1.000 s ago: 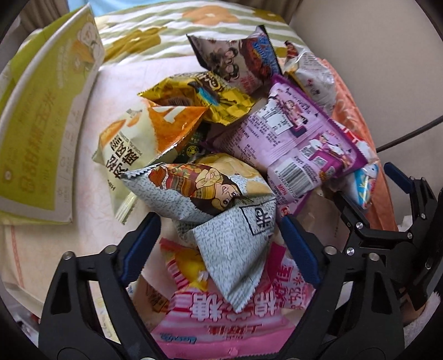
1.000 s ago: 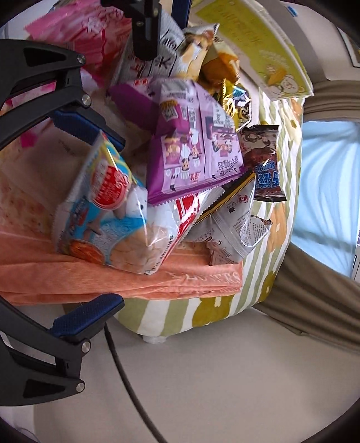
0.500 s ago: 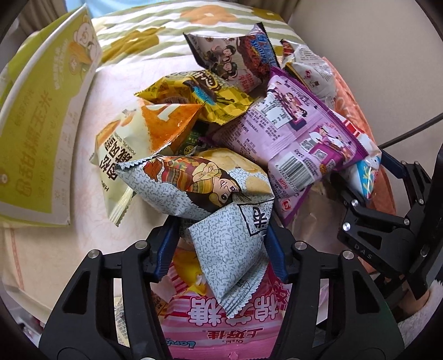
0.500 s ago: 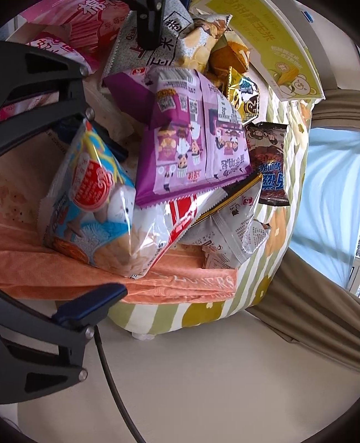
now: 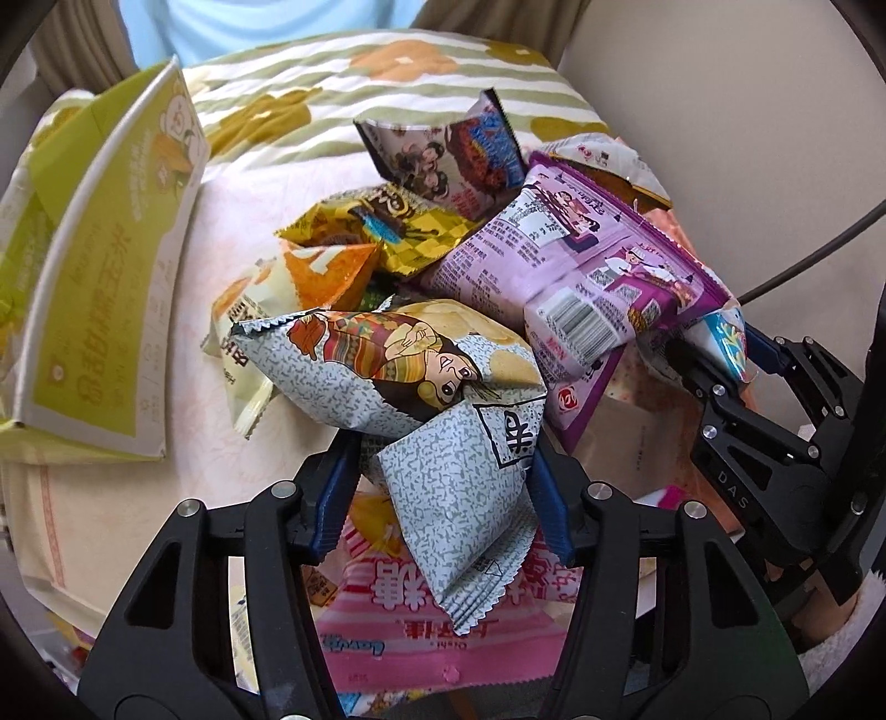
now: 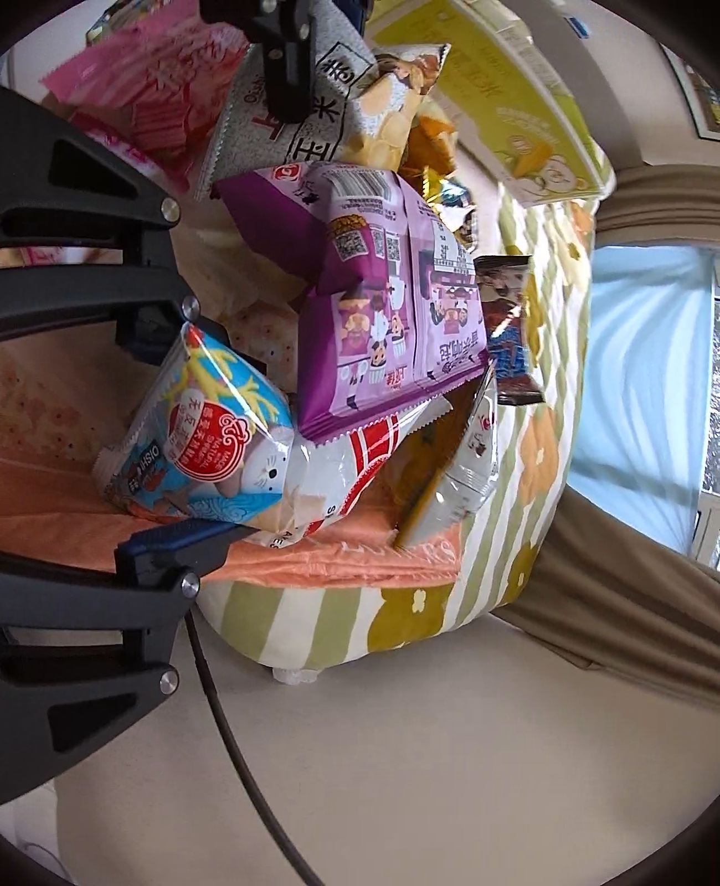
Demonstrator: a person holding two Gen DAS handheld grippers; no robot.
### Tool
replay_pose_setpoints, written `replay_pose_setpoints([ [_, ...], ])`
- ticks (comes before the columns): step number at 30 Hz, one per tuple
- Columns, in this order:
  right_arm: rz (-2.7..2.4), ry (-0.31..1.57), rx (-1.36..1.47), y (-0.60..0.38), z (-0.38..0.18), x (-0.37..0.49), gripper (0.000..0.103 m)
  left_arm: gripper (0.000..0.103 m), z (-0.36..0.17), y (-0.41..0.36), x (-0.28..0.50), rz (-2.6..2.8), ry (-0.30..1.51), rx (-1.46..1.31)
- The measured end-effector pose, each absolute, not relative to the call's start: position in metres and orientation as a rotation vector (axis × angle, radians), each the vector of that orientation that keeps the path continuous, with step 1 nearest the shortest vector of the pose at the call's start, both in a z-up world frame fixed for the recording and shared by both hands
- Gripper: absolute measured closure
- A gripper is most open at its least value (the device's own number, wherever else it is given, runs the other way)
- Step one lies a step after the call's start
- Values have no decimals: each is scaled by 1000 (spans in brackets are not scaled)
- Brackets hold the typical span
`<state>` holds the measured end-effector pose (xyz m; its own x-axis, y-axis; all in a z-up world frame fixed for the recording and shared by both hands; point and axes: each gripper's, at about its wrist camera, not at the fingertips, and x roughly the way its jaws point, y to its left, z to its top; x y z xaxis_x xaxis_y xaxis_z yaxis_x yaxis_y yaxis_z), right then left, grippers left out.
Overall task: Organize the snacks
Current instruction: 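Close the left tool on the grey bag while the right tool grips the blue-white bag, then carry both bags over the cardboard box and open both tools to drop them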
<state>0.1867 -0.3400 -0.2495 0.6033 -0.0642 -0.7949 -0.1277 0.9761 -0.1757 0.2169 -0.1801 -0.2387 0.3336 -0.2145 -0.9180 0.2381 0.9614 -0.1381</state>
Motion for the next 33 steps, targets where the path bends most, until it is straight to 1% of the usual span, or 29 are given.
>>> replay_pose_setpoints([
  [18, 15, 767, -230, -326, -162, 153, 61, 50, -146, -143, 175, -261, 982, -19],
  [25, 77, 683, -213, -285, -118, 159, 61, 50, -114, -92, 184, -242, 898, -43],
  [33, 217, 620, -157, -200, -80, 184, 61, 50, -85, 5, 206, -190, 856, -54],
])
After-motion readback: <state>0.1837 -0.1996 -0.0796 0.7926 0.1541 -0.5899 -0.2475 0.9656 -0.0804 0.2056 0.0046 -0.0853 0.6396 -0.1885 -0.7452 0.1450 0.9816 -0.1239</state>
